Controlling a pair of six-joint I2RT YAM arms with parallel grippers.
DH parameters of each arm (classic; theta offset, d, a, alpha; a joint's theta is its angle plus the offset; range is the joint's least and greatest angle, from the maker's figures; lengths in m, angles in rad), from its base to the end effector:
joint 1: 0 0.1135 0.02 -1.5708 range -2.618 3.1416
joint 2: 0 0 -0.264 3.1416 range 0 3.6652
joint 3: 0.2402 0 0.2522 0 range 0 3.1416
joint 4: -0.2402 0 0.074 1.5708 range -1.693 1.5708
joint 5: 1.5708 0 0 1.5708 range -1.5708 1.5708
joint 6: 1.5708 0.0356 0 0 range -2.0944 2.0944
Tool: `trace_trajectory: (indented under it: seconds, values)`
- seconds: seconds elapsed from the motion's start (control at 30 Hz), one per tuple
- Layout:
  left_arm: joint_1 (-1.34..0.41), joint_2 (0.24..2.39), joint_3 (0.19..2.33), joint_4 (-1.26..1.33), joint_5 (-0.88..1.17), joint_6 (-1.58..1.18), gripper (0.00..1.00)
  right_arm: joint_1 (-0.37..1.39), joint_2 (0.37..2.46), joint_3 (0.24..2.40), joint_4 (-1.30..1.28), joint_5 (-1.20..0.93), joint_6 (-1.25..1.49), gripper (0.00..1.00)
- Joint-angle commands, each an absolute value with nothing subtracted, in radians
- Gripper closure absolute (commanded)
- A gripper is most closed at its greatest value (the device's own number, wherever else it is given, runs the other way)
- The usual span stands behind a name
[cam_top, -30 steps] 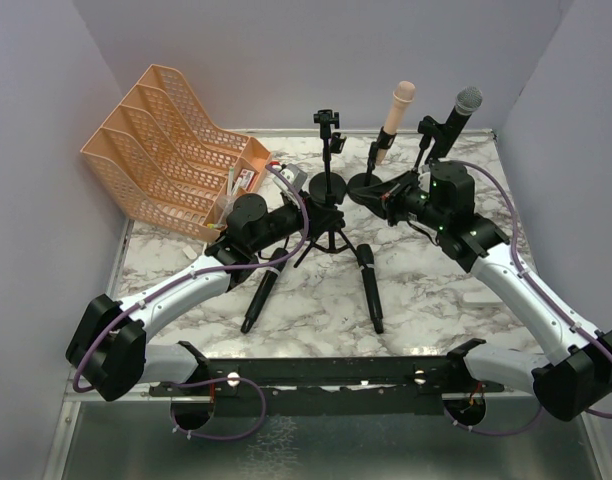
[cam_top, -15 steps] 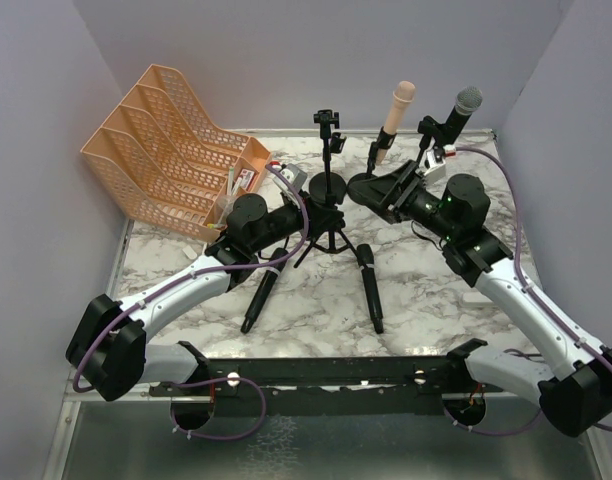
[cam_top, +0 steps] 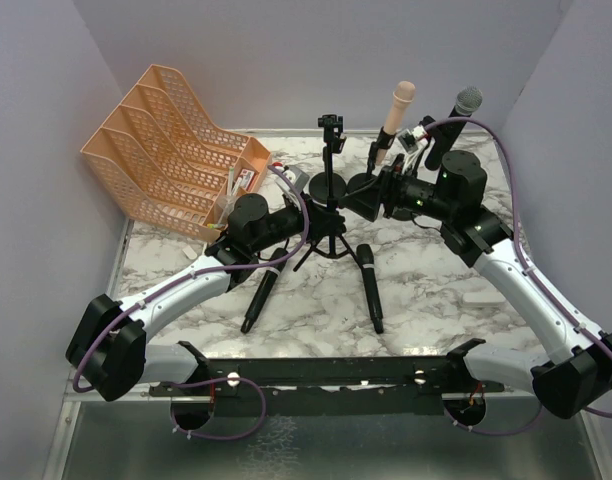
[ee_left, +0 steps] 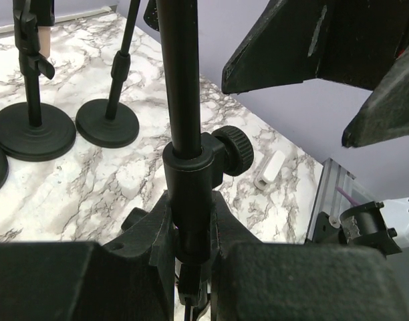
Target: Attach the microphones to the stand
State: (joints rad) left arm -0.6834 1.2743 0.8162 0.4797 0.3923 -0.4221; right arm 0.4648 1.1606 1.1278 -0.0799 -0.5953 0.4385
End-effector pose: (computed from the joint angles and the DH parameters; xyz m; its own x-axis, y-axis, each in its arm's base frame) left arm 0.2209 -0.1974 0.3138 -0.3452 -0.2071 -0.9154 0.8095 0.4279 -0.4020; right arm 0.2273 0.1363 0.3959 -0.4601 0.1626 -0.8729 -0.7443 0.4654 0.4790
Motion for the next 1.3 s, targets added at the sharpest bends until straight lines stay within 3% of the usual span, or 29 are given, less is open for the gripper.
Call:
trace_trajectory:
  seconds: [0.0,0.2,0.43,0.87,1.27]
  values:
    - [-0.69,1.252,0.847,0.532,0.43,-0.426,1.0,0.47,1.184,1.163,-0.144,-0.66,0.315,0.34]
    - [-0.689,1.252,0.851,0.532,0.451,-0.423,1.0,0.469,1.228,1.192,-0.168,-0.688,0.3,0.4]
    - [-0.689,1.247,0.854,0.532,0.456,-0.419,1.0,0.469,1.229,1.187,-0.143,-0.674,0.328,0.64]
    - [-0.69,1.237,0.856,0.532,0.45,-0.413,1.0,0.469,1.216,1.148,-0.145,-0.682,0.359,0.59]
    - [-0.69,1.233,0.862,0.532,0.438,-0.404,1.0,0.47,1.224,1.097,-0.085,-0.664,0.51,0.86]
